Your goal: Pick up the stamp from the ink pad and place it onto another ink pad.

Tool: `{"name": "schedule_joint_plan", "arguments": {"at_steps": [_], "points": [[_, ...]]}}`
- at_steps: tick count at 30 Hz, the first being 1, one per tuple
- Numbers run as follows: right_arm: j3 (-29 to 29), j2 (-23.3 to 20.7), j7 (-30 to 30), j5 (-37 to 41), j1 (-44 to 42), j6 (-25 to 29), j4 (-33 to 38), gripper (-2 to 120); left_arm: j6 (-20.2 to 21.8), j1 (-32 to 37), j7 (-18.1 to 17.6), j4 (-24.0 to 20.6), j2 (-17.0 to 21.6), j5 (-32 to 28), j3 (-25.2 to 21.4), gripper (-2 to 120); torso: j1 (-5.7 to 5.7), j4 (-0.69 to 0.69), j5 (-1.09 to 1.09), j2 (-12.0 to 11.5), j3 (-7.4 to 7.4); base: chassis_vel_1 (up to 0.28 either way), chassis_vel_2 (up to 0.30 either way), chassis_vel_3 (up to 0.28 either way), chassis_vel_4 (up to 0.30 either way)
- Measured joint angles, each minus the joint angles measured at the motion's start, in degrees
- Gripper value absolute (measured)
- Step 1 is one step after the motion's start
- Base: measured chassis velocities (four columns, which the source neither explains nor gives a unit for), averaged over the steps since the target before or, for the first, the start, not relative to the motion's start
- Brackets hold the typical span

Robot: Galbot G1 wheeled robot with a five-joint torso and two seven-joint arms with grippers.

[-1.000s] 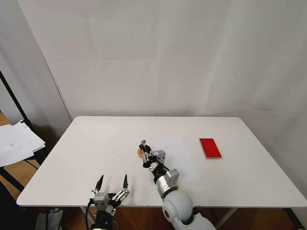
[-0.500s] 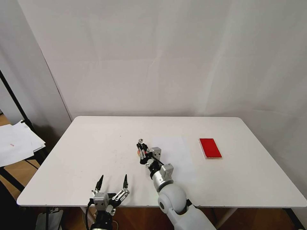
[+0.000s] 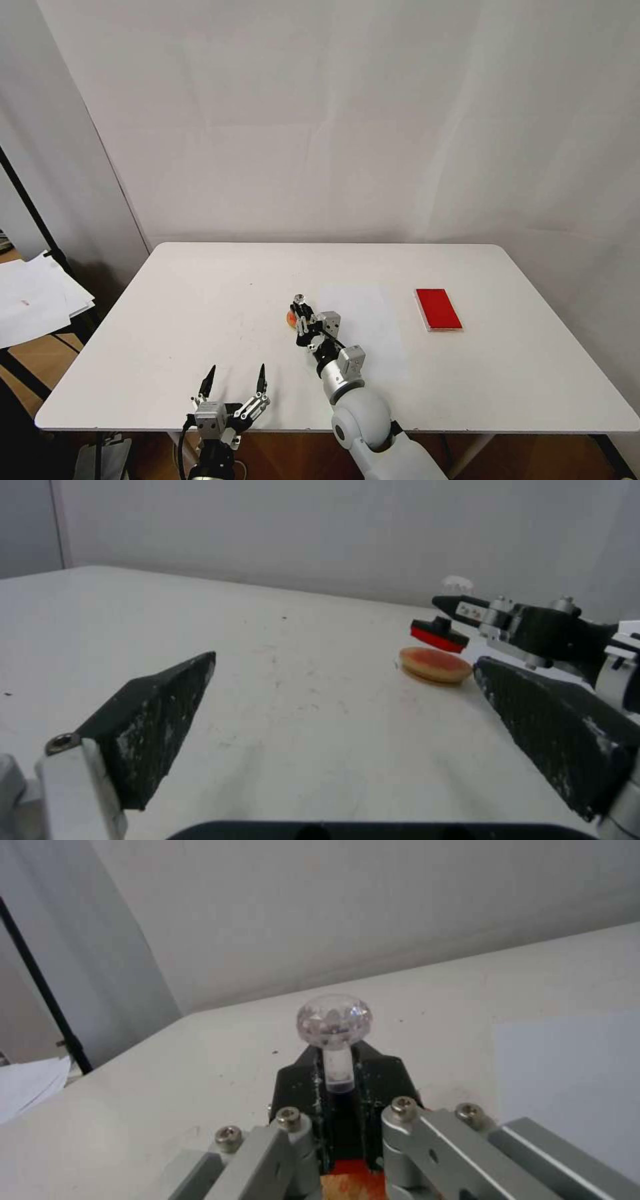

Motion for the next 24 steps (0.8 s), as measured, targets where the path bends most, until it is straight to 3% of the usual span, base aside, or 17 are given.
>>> {"name": "schedule_joint_plan", "arguments": {"at_steps": [24], "points": [[0.6, 0.8, 0.0, -1.9, 0.1, 1.4, -2.1, 7, 0.0, 0.0, 0.0, 0.0, 0.0, 0.0, 0.0, 102, 0.0, 0.0, 0.0, 0.0, 0.0, 0.0, 0.0, 0.0, 0.0]]}}
